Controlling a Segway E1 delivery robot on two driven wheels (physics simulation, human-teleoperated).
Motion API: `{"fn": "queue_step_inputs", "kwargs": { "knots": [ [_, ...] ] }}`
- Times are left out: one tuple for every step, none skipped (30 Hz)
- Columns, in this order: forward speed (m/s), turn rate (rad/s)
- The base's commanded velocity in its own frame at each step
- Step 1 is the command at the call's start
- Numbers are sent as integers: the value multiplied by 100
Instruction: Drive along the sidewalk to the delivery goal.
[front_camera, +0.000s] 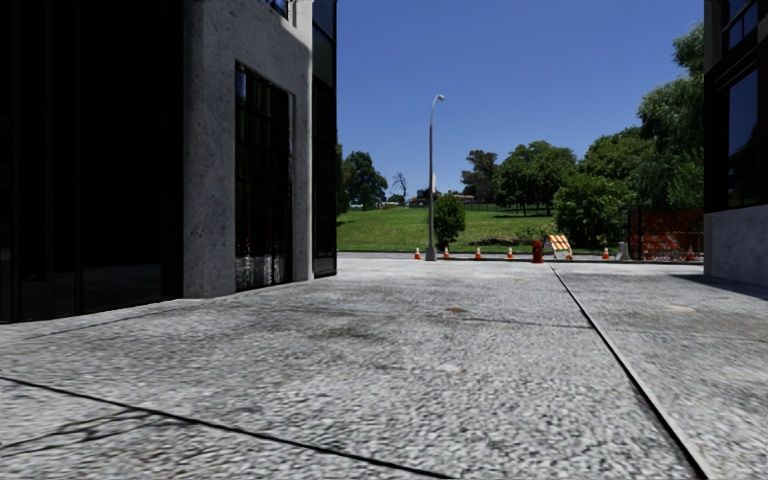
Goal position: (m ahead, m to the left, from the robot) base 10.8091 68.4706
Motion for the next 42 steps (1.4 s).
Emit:
{"fn": "queue_step_inputs", "kwargs": {
  "knots": [
    [200, 0],
    [200, 0],
    [200, 0],
    [200, 0],
    [200, 0],
    [200, 0],
    [200, 0],
    [200, 0],
    [200, 0],
    [200, 0],
    [200, 0],
    [200, 0],
    [200, 0],
    [200, 0],
    [200, 0],
    [200, 0],
    [200, 0],
    [200, 0],
    [200, 0],
    [200, 0],
    [200, 0],
    [200, 0],
    [200, 0],
    [200, 0],
    [200, 0],
    [200, 0],
    [200, 0],
    [200, 0],
    [200, 0],
    [200, 0],
    [200, 0],
    [200, 0],
    [200, 0],
    [200, 0],
    [200, 0],
    [200, 0],
    [200, 0],
    [200, 0],
    [200, 0],
    [200, 0],
    [200, 0],
    [200, 0]
  ]
}}
